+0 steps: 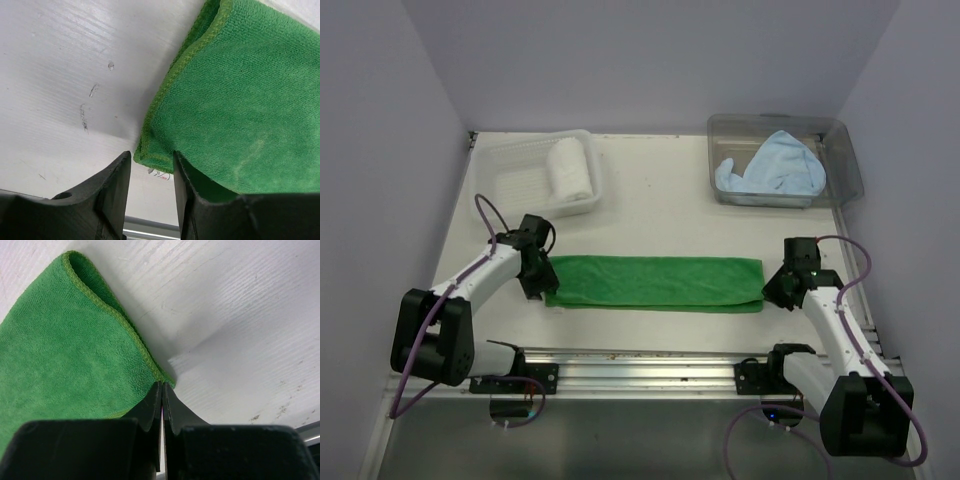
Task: Roll the towels
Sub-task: Fold the towel
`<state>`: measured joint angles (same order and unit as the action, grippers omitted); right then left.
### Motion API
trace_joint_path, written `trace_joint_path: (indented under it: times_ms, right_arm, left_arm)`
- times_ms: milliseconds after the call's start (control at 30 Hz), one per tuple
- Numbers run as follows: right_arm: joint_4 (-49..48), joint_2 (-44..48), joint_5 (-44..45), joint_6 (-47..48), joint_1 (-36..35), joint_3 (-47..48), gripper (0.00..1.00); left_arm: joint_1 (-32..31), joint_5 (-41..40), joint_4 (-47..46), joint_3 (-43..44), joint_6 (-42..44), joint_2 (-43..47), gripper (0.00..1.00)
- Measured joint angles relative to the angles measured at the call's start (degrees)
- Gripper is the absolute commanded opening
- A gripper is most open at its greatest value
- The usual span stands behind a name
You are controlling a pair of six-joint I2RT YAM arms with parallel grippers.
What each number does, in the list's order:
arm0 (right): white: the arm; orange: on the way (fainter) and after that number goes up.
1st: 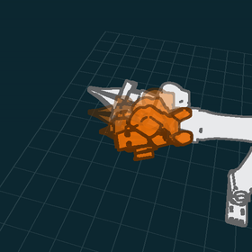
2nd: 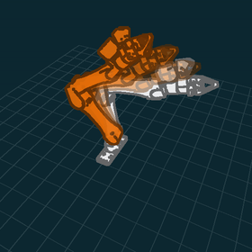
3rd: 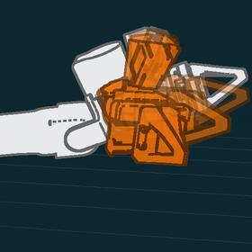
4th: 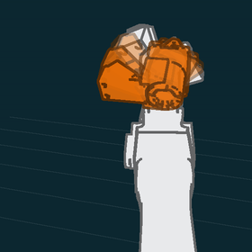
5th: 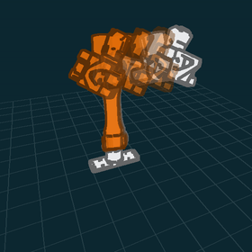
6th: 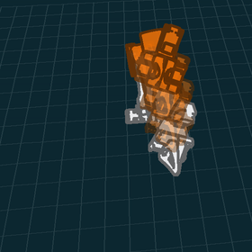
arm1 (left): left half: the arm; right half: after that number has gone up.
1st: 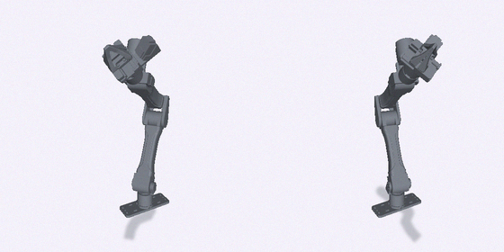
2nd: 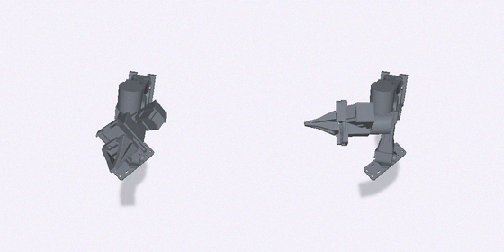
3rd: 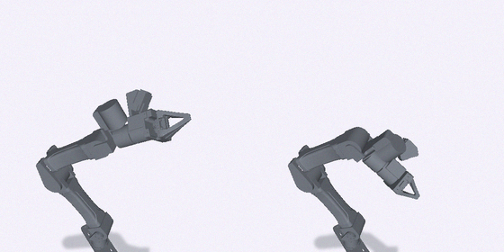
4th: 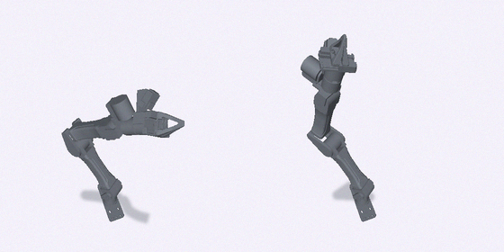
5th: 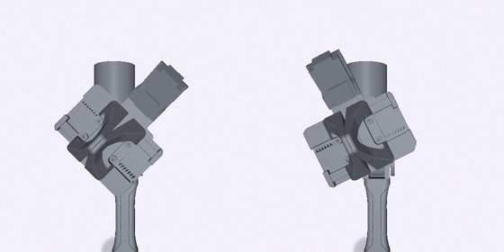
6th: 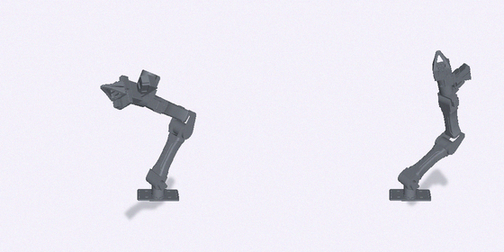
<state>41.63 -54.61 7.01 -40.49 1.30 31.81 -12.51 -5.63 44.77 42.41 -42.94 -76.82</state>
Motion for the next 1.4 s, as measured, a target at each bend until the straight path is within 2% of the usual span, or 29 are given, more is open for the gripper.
trace_joint_path:
  times_ms: [167,433,667,800,900,1100,1400]
  right_arm:
    - [0.09,-0.2,-0.02,0.04,0.0,0.0,0.0]
    - [0.15,-0.22,-0.02,0.17,0.0,0.04,0.0]
    - [0.2,-0.5,-0.02,0.2,0.0,0.13,0.0]
    - [0.46,-0.5,0.0,0.22,0.0,0.57,0.0]
    - [0.55,-0.5,0.0,0.22,0.0,1.01,0.0]
    - [1.01,-0.5,0.09,0.24,0.0,1.75,0.0]
    - [2.4,-0.11,0.96,0.74,0.0,4.31,0.0]
  left_arm:
    - [0.0,-0.63,-0.15,-0.24,-0.15,-0.04,0.34]
    - [0.0,-0.76,-0.66,-1.09,-1.01,-1.22,0.33]
    - [0.0,-0.83,-1.05,-1.11,-1.07,-1.49,0.11]
    - [0.0,-0.9,-1.01,-1.11,-1.07,-1.49,0.08]
    - [0.0,-1.01,-0.98,-1.11,-1.05,-1.49,0.0]
    - [0.0,-1.27,-0.09,-0.52,-1.03,-1.38,0.0]
    - [1.62,-2.21,2.45,5.05,-0.9,2.14,0.0]
